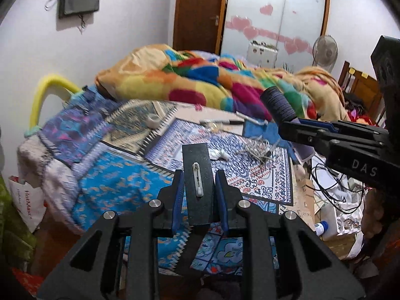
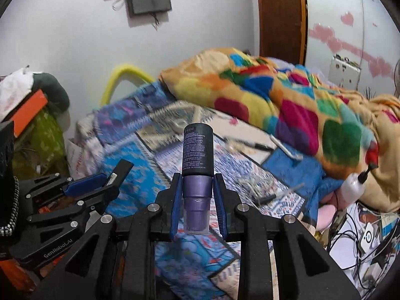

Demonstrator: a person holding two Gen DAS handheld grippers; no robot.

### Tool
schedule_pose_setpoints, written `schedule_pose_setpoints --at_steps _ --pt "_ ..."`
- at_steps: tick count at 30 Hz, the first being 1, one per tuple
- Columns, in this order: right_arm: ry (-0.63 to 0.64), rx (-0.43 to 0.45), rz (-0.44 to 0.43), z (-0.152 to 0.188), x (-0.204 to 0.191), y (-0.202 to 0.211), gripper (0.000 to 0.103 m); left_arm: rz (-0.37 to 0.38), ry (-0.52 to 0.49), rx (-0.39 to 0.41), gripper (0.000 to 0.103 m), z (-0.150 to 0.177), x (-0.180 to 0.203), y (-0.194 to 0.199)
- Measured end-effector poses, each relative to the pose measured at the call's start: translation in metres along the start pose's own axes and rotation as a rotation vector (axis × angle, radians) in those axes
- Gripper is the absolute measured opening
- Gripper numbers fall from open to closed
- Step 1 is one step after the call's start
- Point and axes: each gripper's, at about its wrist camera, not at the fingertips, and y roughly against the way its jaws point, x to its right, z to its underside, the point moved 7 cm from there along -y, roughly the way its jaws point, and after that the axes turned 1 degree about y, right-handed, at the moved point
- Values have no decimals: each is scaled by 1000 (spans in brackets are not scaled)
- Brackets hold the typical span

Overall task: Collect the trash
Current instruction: 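Carry the spray can in the right gripper over the white bin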

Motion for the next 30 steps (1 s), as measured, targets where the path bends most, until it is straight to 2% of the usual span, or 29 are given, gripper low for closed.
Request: schedule_pose_setpoints --at_steps 9,18,24,30 --pt "69 39 -74 -13 -75 20 22 -79 25 50 24 8 -55 74" --pt "170 18 -172 -9 -159 8 22 -191 126 51 24 40 -141 123" --pt "230 -45 -245 5 -213 -20 22 -256 208 12 24 70 -192 131" --pt "232 -137 -294 23 -247 -56 22 -295 290 -79 24 112 -242 117"
